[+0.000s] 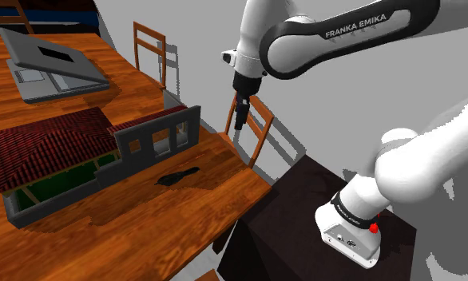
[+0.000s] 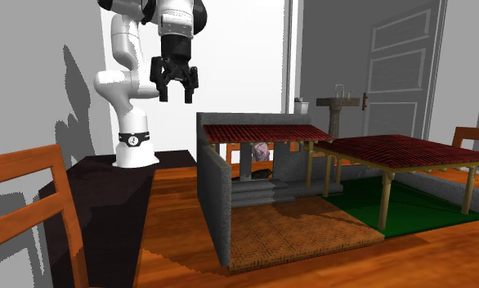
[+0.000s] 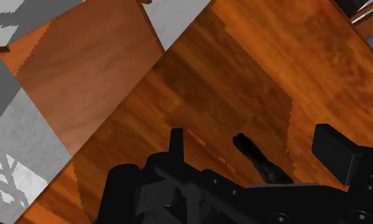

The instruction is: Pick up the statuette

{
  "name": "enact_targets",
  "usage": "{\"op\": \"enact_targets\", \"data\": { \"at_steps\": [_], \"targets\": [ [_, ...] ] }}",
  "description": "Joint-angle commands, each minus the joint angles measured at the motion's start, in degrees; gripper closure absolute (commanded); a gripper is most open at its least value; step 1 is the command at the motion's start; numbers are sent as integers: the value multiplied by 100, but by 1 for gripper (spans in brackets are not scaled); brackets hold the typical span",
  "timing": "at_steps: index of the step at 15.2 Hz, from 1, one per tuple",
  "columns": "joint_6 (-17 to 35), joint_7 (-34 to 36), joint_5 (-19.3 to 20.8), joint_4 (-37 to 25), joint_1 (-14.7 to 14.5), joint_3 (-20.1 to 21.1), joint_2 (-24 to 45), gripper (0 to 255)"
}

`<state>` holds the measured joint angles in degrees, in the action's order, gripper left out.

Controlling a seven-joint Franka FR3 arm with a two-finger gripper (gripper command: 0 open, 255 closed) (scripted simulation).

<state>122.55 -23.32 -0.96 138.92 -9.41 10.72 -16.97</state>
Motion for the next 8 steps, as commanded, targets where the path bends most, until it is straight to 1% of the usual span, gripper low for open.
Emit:
{"op": "enact_targets", "data": {
  "at_steps": [1, 5, 8],
  "targets": [
    [392, -170, 105, -74, -71, 88, 407, 0],
    [1010, -402, 383, -295, -214, 284, 1155, 0],
    [1421, -517, 674, -501, -325, 418, 1720, 0]
  ]
}}
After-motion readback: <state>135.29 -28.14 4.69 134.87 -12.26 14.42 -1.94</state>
